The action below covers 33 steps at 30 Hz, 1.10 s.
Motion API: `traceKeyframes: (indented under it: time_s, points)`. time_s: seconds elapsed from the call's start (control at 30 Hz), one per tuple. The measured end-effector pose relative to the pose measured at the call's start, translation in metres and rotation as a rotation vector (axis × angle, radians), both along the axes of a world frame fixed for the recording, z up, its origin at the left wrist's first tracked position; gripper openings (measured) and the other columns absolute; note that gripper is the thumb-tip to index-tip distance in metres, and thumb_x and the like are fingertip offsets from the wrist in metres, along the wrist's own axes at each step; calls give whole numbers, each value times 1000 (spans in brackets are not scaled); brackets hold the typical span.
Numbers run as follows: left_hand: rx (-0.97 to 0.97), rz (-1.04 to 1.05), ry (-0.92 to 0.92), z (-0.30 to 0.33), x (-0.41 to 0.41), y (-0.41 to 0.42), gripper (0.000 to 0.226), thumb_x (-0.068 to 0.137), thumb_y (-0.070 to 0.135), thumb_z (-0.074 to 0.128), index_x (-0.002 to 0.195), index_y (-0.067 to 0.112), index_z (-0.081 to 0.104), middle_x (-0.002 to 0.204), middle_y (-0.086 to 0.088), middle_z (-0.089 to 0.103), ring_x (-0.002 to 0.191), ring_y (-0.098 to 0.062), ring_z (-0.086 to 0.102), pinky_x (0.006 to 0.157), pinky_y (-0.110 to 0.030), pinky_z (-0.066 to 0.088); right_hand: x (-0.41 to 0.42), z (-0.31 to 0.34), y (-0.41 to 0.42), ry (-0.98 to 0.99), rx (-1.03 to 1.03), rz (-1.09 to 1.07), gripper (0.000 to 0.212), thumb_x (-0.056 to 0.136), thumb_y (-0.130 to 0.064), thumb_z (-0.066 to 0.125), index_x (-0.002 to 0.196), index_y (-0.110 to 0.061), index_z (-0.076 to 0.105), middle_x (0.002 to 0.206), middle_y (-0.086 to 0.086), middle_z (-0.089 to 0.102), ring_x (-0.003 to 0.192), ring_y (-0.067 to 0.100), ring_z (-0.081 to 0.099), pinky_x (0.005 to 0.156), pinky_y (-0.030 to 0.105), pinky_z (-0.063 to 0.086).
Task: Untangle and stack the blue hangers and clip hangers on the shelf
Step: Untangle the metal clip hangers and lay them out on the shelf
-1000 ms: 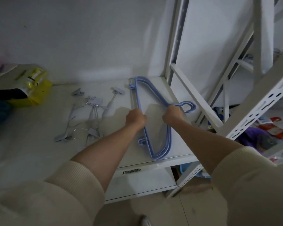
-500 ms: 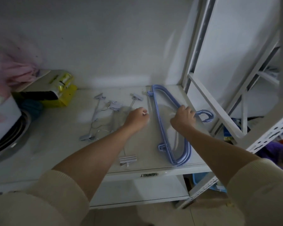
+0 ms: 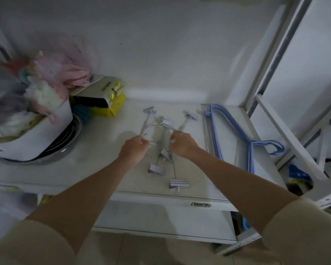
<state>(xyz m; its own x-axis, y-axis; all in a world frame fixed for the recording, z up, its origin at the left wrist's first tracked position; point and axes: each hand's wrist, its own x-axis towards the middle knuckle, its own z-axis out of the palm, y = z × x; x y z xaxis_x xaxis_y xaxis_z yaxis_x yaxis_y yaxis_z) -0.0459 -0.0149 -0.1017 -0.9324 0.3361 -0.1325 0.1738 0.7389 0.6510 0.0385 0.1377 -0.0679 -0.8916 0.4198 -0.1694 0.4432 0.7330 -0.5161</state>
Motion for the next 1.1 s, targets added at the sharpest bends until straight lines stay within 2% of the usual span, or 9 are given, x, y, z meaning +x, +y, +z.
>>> traceKeyframes:
  time_s: [0.07,0.13,0.27,0.43,0.53,0.67,0.8,0.93,1.1]
  points:
    - [16,-53,-28,-4,8,10,25,89,32,46,82,16,64,96,-13,71,94,-31,64,82,-33,50,-6,-13,-9,-98,-23,72,40,89,-17,53,128,-13,51,134,15,54,121,33,53,94,30,44]
    - [54,-92,-65,-8,13,20,26,90,23,45,80,10,66,91,-16,71,88,-31,67,82,-34,53,-8,-25,-13,-157,-48,73,40,92,-26,53,129,-11,48,132,17,54,117,33,55,83,29,47]
    - [148,-106,-181,-13,18,27,18,91,10,51,81,12,65,62,-5,62,47,-10,56,55,-19,46,-6,-34,-11,-79,-109,-33,47,91,-28,55,129,-4,43,125,21,56,114,36,56,83,31,45]
    - [206,-63,-149,-10,11,12,21,85,19,53,66,24,61,74,-4,69,70,-23,63,79,-34,54,-6,-40,-11,9,-266,-222,38,89,-19,53,121,1,51,120,21,60,111,36,59,87,35,49]
    - [219,-55,-105,-4,10,7,15,83,25,56,69,27,61,82,0,72,84,-22,66,82,-33,52,-8,-35,-6,119,-370,-356,33,82,-5,42,108,4,61,101,20,63,89,37,63,80,43,56]
    - [227,-75,25,5,13,6,24,75,40,46,68,22,61,76,2,71,76,-22,64,72,-32,50,-7,-31,4,140,-377,-369,28,85,3,34,94,8,60,81,15,54,69,29,51,59,34,46]
    - [276,54,1,9,6,6,26,66,47,38,72,31,57,77,2,70,80,-27,66,73,-41,57,-8,-27,8,98,-449,-374,23,86,4,34,72,-4,50,64,7,43,50,20,36,42,24,35]
    - [348,67,-87,9,4,3,20,77,39,43,79,26,59,75,2,71,71,-24,67,76,-41,55,-11,-25,7,91,-614,-411,22,87,5,34,81,-4,54,61,8,40,44,17,33,41,21,28]
    - [373,18,-172,8,9,4,8,81,32,52,81,29,60,85,-4,71,67,-17,64,73,-32,53,-8,-15,-12,120,-989,-550,34,93,4,27,67,-5,48,58,6,38,27,10,29,29,9,18]
